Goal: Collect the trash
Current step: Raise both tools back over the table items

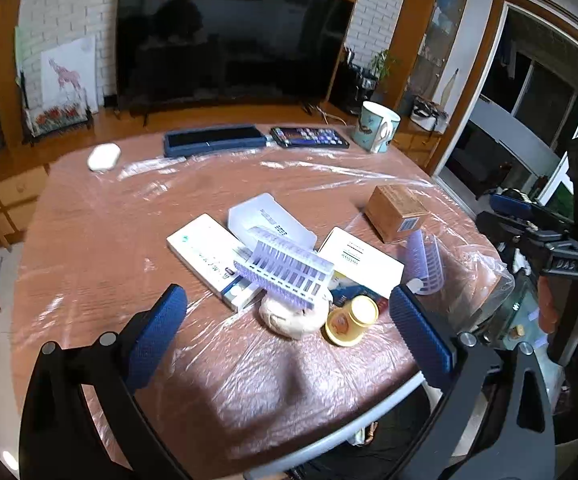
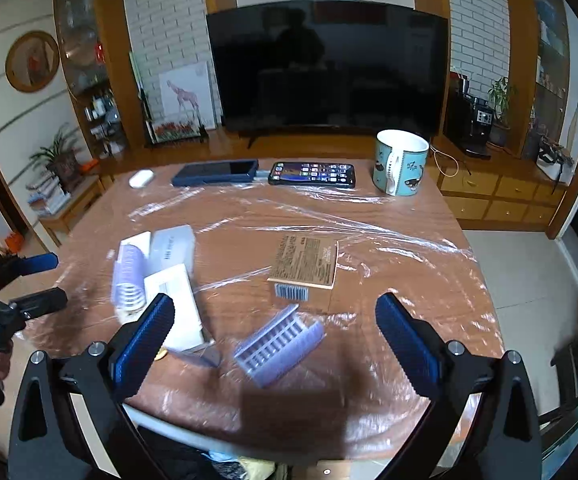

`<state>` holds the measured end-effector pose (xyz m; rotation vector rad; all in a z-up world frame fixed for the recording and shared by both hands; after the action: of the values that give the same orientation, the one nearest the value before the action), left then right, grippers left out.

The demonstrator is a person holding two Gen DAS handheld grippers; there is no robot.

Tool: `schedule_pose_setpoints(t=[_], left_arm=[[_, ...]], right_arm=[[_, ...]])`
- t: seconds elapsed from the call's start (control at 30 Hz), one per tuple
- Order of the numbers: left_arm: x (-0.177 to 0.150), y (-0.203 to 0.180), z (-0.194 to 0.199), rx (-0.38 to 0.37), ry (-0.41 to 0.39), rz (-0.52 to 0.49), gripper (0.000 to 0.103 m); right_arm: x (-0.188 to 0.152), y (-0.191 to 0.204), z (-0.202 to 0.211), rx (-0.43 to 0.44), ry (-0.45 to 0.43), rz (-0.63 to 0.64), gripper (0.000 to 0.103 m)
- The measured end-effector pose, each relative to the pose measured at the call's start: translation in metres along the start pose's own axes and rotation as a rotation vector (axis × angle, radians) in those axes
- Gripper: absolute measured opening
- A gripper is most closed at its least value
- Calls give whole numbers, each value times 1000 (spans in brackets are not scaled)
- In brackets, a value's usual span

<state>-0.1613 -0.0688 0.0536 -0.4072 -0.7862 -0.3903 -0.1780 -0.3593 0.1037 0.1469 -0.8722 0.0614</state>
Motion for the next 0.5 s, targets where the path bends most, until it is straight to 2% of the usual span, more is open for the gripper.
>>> schedule_pose_setpoints(t=[0.5], left_arm=[[9, 2, -67, -50, 106, -116, 101]], right_arm=[[3, -3, -80, 8, 121, -44, 99]])
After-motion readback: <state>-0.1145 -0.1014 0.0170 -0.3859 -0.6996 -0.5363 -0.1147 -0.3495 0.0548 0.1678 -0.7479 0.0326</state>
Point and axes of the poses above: each gripper's, at about its wrist camera, not at the fingertips, and z roughly against the way its jaws point, y to its left, x to its top, the point moved 4 cm from there along -z, roughly the way its jaws point, and after that the axes turned 6 degrees about -y, right-handed, at the moved point
